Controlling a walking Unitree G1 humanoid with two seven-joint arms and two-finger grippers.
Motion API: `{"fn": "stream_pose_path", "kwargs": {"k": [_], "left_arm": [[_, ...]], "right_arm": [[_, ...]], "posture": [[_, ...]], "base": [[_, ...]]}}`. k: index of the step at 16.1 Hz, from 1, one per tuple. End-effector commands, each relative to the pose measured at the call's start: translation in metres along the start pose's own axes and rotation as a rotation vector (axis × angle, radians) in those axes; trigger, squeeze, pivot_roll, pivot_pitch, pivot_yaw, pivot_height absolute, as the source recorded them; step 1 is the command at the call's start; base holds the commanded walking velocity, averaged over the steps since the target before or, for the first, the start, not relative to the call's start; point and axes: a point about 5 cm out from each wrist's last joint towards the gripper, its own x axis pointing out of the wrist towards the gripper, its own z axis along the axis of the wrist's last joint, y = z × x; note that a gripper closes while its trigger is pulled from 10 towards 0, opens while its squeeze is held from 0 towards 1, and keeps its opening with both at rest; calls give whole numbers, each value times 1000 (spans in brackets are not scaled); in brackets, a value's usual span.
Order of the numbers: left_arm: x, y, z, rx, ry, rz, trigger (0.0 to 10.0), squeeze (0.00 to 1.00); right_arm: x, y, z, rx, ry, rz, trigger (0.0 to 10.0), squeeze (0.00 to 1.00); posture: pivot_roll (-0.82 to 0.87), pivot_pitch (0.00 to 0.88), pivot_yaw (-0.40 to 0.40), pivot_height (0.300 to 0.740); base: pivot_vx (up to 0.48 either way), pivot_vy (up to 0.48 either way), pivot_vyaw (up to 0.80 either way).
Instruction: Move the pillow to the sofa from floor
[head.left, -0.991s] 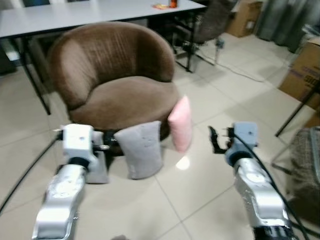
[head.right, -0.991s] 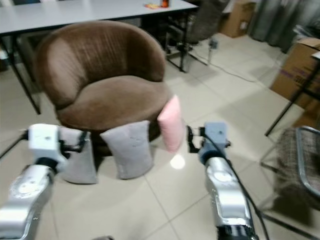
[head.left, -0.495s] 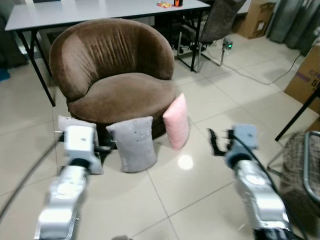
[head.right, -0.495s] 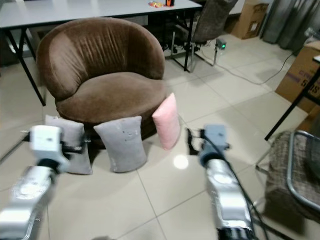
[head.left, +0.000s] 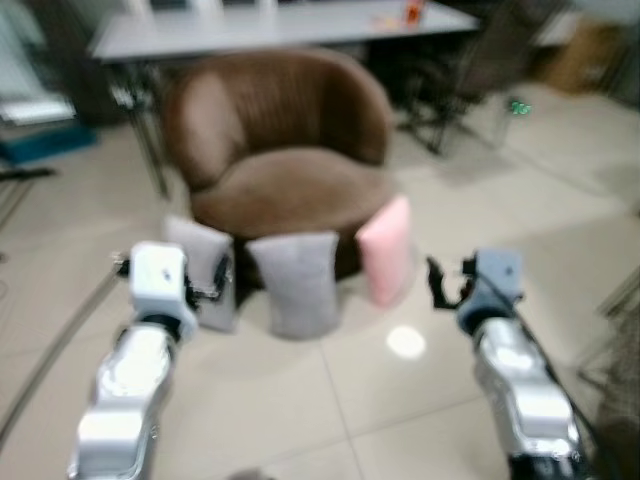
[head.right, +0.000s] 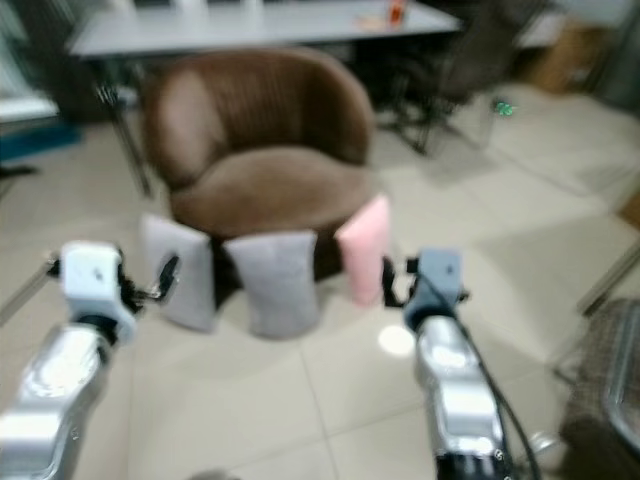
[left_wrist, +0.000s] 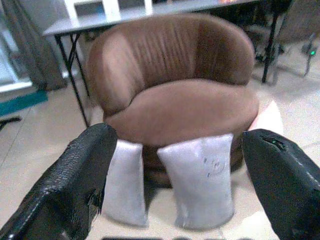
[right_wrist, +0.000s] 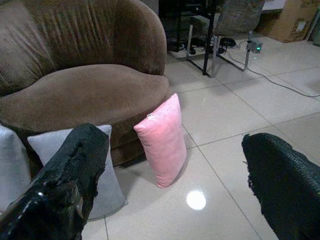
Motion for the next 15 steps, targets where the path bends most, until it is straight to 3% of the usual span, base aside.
{"fn": "stream_pose_path", "kwargs": {"k": [1, 15], "left_arm": [[4, 3, 5, 19, -14, 7, 10000, 0], [5, 5, 3, 38, -29, 14, 10000, 0]], "right_arm": [[3, 2, 5, -6, -13, -1, 10000, 0], [10, 6, 13, 32, -51, 31, 10000, 0]], "posture": [[-59, 0, 17, 740], [-59, 0, 0, 740]], "base": [[398, 0, 0], [400, 0, 0]]}}
